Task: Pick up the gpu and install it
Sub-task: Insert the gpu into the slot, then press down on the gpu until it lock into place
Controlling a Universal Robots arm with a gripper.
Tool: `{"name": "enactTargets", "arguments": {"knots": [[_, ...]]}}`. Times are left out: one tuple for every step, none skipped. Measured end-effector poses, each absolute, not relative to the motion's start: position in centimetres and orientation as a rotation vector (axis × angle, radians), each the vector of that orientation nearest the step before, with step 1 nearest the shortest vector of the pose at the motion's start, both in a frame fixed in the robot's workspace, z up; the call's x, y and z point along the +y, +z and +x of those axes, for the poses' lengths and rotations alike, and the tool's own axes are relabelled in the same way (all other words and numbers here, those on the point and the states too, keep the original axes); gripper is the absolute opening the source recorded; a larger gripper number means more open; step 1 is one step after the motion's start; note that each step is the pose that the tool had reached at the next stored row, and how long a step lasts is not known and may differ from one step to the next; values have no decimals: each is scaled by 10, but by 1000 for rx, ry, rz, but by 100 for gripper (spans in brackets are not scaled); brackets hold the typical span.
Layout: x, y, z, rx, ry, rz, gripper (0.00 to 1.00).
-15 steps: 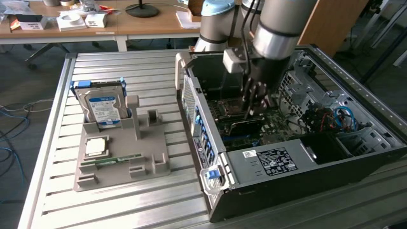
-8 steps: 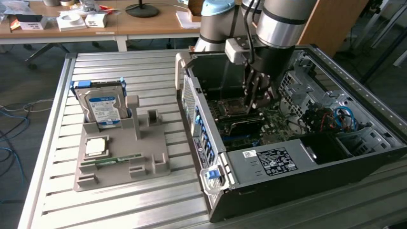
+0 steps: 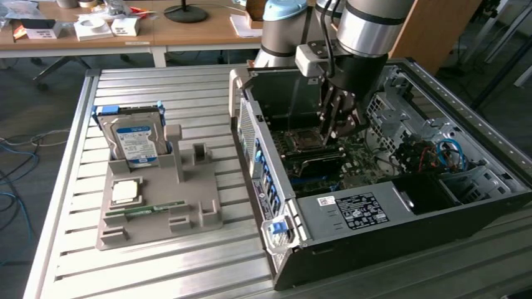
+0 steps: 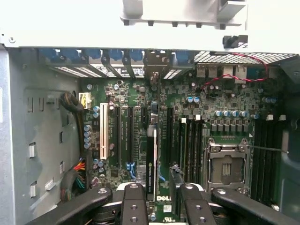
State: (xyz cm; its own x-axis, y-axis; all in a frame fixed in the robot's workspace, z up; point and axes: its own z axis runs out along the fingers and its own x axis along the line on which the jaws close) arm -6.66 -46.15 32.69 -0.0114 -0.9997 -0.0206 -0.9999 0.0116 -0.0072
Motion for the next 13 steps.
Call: {"name": "enactTargets", "arguments": {"knots": [[-461, 327, -67, 2220, 15, -2195, 34], [-461, 327, -67, 2220, 14, -2195, 34], [-461, 327, -67, 2220, 14, -2195, 34], [-461, 327, -67, 2220, 14, -2195, 34], [-461, 327, -67, 2220, 14, -2195, 34], [-461, 327, -67, 2220, 15, -2195, 34], [-461, 327, -67, 2220, 14, -2195, 34], [-461, 327, -67, 2220, 14, -2195, 34], [-461, 327, -67, 2220, 14, -2195, 34], [-461, 327, -67, 2220, 14, -2195, 34], [-461, 327, -67, 2220, 15, -2195, 34], [-461, 327, -67, 2220, 14, -2195, 34], [-461, 327, -67, 2220, 14, -2195, 34]]}}
